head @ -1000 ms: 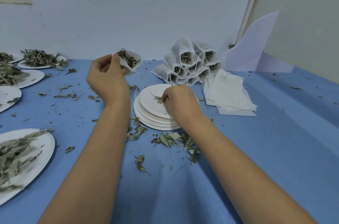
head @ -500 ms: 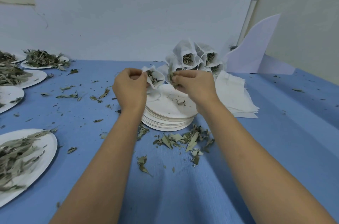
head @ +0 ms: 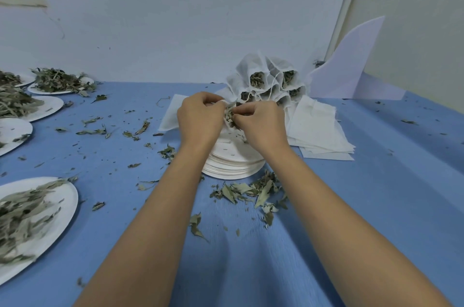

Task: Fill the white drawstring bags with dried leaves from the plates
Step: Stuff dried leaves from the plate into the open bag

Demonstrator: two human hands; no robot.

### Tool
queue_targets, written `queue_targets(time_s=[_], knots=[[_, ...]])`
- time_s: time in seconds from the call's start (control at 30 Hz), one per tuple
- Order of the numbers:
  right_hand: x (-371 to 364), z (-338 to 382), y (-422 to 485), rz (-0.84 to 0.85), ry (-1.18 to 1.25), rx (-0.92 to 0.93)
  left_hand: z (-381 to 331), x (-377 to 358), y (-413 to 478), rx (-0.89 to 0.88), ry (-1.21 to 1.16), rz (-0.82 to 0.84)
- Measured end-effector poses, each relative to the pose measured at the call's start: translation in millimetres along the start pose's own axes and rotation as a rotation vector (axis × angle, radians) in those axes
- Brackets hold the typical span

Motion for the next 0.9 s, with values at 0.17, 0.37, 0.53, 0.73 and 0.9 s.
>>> queue_targets(time_s=[0.17, 0.37, 0.53, 0.73, 0.9], knots=[[0.8, -0.7, 2.5, -0.027, -0.016, -0.009, 7.6, -18.3, -8.4, 0.169, -0.116, 0.201], [-6.9, -17.6, 5.3, 0.020, 0.212, -0.259, -0.8, -30.7, -16.8, 0.057, -0.079, 0.321], [-15.4, -27.5, 0.1, 0.080, 0.386, -0.460, -4.6, -35.2, -19.9, -0.076, 0.002, 0.337], [-19.2, -26.0, -5.1, 0.067, 0.431, -0.592, -9.6, -30.7, -20.6, -0.147, -0.012, 0.275], [-21.4, -21.8, -9.3, 0.082, 0.627, -0.684, -9.3, -23.4, -16.0, -0.168, -0.033, 0.228]])
Point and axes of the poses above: each hand's wrist, its own y-axis towards the middle knuckle, its own x-axis out of the back of the hand, z = x × y, the point moved 9 cm from there along y, towards the middle knuckle, and after that the axes turned 12 degrees about -z, right-handed, at the moved point
